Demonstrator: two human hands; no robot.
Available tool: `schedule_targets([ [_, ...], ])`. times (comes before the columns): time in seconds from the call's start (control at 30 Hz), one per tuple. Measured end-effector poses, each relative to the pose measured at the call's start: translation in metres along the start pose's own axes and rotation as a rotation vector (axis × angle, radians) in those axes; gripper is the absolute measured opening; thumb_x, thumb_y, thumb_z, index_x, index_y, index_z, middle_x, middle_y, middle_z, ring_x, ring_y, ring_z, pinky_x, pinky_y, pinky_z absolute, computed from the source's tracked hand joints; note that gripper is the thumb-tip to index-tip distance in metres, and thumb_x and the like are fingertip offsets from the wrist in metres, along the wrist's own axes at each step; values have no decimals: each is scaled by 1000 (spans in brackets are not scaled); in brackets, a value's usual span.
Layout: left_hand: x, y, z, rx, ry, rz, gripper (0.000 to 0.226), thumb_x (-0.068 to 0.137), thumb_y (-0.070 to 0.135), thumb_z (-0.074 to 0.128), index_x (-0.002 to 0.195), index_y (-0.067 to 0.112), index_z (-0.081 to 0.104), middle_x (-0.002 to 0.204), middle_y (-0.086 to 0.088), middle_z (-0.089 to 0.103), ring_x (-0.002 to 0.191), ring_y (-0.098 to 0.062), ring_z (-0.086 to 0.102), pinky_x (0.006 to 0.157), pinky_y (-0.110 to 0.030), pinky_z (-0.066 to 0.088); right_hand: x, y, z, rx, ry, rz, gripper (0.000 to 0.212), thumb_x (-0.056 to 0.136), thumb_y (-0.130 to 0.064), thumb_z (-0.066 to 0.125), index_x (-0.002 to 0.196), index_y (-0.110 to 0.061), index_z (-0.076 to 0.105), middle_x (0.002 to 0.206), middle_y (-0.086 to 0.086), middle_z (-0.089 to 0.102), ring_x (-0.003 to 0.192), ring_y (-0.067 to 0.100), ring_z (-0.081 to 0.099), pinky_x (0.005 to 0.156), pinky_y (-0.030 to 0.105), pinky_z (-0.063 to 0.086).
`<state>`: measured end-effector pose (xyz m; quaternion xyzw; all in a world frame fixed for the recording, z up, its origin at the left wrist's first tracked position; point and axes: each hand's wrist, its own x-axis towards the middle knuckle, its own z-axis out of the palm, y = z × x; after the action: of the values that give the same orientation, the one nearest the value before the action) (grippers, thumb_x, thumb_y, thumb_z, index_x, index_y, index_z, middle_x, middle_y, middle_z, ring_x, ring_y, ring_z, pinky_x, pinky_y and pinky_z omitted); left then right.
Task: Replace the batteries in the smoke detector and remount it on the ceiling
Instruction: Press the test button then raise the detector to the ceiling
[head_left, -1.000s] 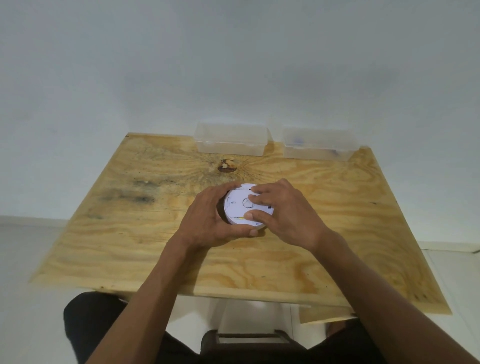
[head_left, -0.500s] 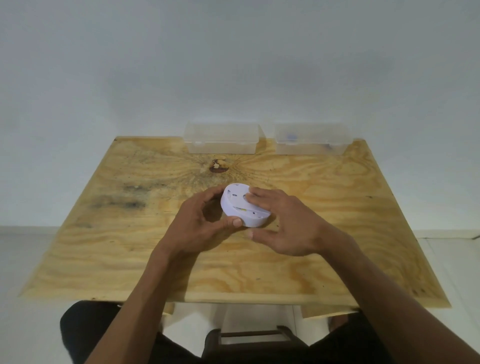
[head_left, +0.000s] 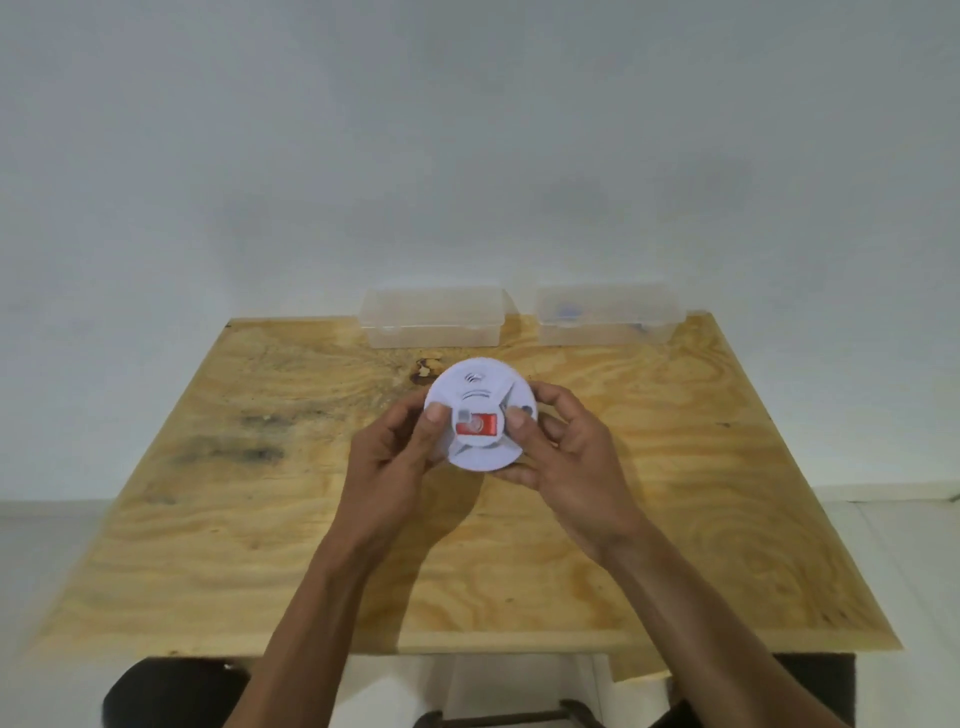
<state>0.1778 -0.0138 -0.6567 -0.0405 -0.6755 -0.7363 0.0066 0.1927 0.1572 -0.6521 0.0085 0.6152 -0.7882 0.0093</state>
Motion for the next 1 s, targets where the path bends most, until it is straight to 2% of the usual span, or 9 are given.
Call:
schedule_targets([
  [0.03,-1,1,-1,-4,-9,-9,32,95,24,59,120,6,70,111,-9,77,103,-27,73,88,-40,59,-1,-1,1,86,10,27,28,96,-17,61,124,-12,57,111,12,75,100,29,73,80,47,60],
  [0.1,-1,3,-1,2,-9,-18,29,93,22,63,117,7,71,106,-7,78,93,-22,74,85,-38,59,-1,-3,1,173,13,53,30,97,-17,58,126,-11,57,113,14,74,102,31,72,83,49,59],
  [0.2,-1,8,0,-23,26,-10,27,90,20,66,111,6,73,92,-2,79,74,-9,70,74,-26,58,-1,-5,1,121,18,27,30,98,-18,58,127,-13,61,117,13,72,104,29,72,82,44,60],
  [0.27,-2,11,1,-39,41,-6,27,88,20,67,109,6,74,87,0,79,70,-7,69,71,-22,57,-1,-8,-1,91,30,15,28,97,-16,59,124,-15,66,115,11,73,103,29,72,81,41,60],
  [0.37,-5,12,1,-36,64,-5,31,82,25,71,108,9,75,95,-6,79,84,-16,74,73,-25,59,-2,-10,-4,98,58,27,26,95,-14,61,120,-10,68,111,12,74,101,31,72,79,40,59],
  [0.5,-5,12,0,-49,73,-24,26,82,20,73,107,11,75,98,-14,78,91,-25,74,81,-34,62,-1,-12,-8,61,119,45,27,91,-17,67,117,-9,70,106,13,76,102,36,71,85,49,59],
  [0.6,-5,15,3,-67,75,-34,19,87,11,71,106,10,75,99,-14,78,91,-25,74,81,-32,62,0,-17,-9,60,118,40,26,92,-15,66,116,-8,70,107,14,76,100,34,72,85,47,59],
  [0.83,-3,17,7,-59,80,-22,19,89,9,70,107,10,75,96,-9,80,90,-24,75,75,-27,59,1,-15,-8,90,140,17,19,92,-9,64,110,-5,71,100,13,77,89,28,73,73,38,58],
  [1.0,-2,17,9,-50,86,-31,21,90,9,69,110,10,74,97,-8,80,91,-22,75,74,-26,58,2,-15,-9,94,147,20,20,92,-9,64,110,-3,71,100,14,77,89,29,73,73,39,59],
])
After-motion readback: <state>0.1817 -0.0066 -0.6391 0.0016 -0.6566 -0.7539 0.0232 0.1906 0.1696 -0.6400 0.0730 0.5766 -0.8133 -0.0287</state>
